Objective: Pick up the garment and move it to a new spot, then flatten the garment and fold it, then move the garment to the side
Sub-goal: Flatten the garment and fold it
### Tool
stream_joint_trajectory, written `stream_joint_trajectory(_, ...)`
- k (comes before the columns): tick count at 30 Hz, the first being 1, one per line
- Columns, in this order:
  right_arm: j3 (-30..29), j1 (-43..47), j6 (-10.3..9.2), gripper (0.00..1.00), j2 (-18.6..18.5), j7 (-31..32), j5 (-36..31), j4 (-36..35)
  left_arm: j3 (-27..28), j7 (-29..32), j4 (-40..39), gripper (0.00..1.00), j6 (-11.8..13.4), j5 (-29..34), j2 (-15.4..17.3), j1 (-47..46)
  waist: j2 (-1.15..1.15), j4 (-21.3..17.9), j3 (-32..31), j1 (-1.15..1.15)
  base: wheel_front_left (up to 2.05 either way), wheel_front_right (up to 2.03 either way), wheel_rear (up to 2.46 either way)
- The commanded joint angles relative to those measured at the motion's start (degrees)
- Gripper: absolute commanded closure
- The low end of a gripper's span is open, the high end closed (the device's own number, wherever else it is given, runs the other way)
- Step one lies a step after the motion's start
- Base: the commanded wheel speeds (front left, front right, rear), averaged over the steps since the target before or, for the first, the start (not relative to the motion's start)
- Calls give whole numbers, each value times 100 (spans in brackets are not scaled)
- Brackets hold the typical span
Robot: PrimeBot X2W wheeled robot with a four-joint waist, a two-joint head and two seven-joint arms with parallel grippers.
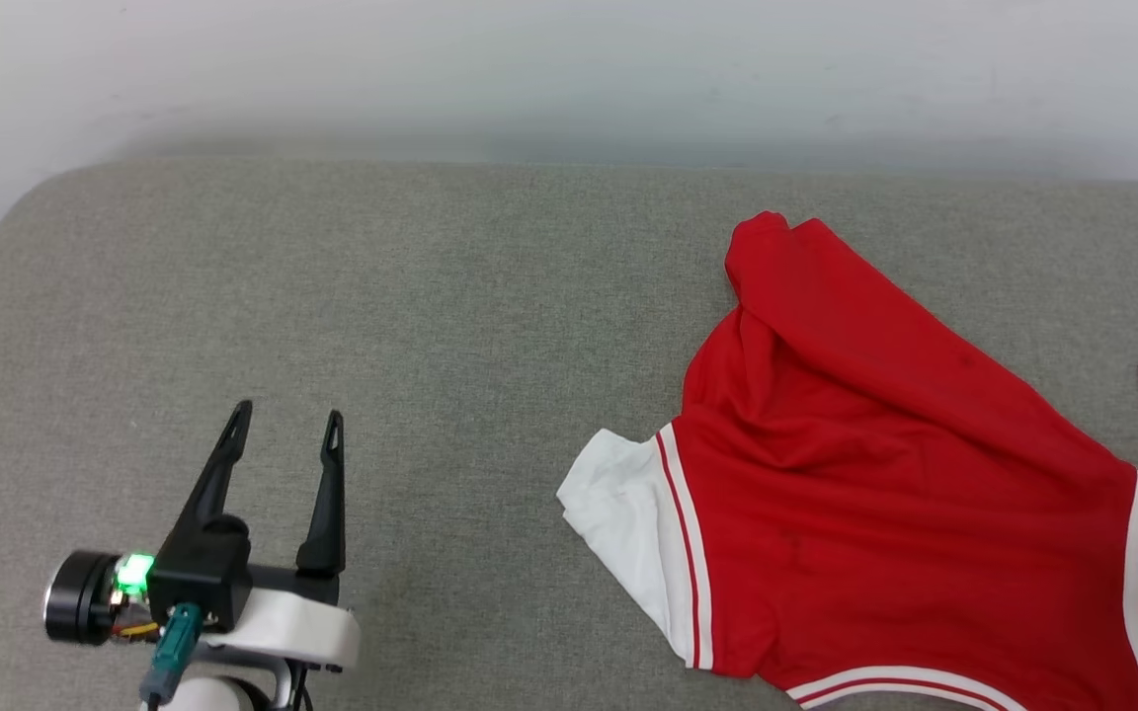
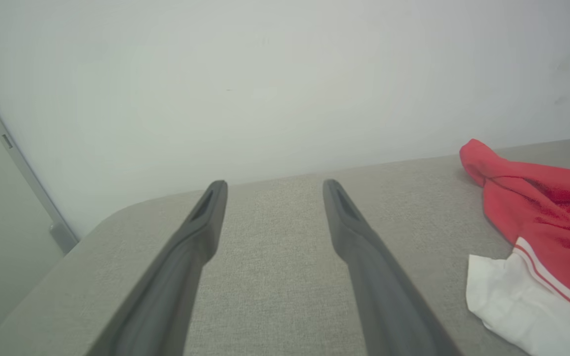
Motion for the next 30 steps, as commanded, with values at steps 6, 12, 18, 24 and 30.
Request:
stream_joint_trajectory(6, 286, 697, -7, 0, 647, 404, -308, -1259, -373, 572, 110, 0, -809, -351, 381, -772, 0, -88, -40, 0, 0, 0, 0)
stream_joint_trajectory(12, 454, 894, -7, 0, 777, 646, -357, -1656, -1352, 1976, 81, 0, -1022, -1285, 884, -1611, 0, -245, 33, 0, 0, 0, 0)
stream_joint_trajectory(18, 551, 761, -7, 0, 713, 620, -264, -1524, -2568, 3616, -47, 0, -1030, -2725, 1559, -2485, 0, -431, 130, 0, 0, 0, 0)
stream_joint_trajectory(24, 644, 606, -7, 0, 695, 561, -203, -1335, -3473, 4970, 98, 0, -1031, -3774, 1955, -3154, 0, -628, 252, 0, 0, 0, 0)
stream_joint_trajectory(30, 761, 406, -6, 0, 682, 502, -184, -1188, -4317, 5693, 393, 0, -1032, -4244, 2110, -3749, 0, -820, 458, 0, 0, 0, 0)
